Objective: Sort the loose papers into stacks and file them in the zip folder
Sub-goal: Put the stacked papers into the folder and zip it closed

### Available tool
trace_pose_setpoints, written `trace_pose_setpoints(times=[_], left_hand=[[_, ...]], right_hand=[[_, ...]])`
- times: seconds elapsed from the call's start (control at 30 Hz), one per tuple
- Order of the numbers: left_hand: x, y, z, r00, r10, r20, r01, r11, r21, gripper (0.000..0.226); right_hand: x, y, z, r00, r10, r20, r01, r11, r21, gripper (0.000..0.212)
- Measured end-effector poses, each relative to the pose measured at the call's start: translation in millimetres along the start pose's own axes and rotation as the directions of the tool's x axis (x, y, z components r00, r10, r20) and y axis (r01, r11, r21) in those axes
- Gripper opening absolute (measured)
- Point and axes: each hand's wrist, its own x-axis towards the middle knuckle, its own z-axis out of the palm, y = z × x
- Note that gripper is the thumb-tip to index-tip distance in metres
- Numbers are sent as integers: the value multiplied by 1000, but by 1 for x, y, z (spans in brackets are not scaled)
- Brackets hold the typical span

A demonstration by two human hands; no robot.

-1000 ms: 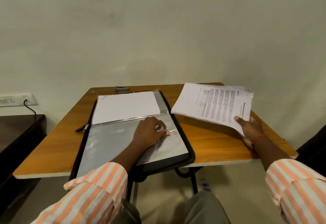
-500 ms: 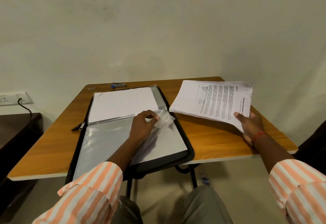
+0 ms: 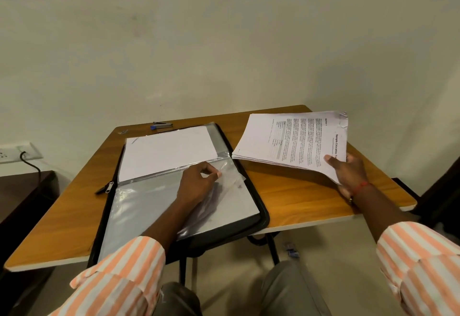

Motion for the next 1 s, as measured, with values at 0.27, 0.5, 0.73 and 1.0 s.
trace_pose_setpoints(times=[0.27,0.5,0.73,1.0], left_hand=[[13,17,4,986,7,165,-62,941,332,20],[14,34,35,950,-141,279,-38,834,550,50],[9,29,42,982,-113,149,44,913,405,27],[5,34,37,988,-145,-51,146,989,23,23]], right_hand=[[1,1,-1,1000,-6,2,6,1000,18,35],[-1,2,-1,1000,-11,6,11,1000,9,37],[0,2,-1,1000,-21,20,22,999,-26,38],[-2,2,-2,1000,-15,18,16,998,-54,38]])
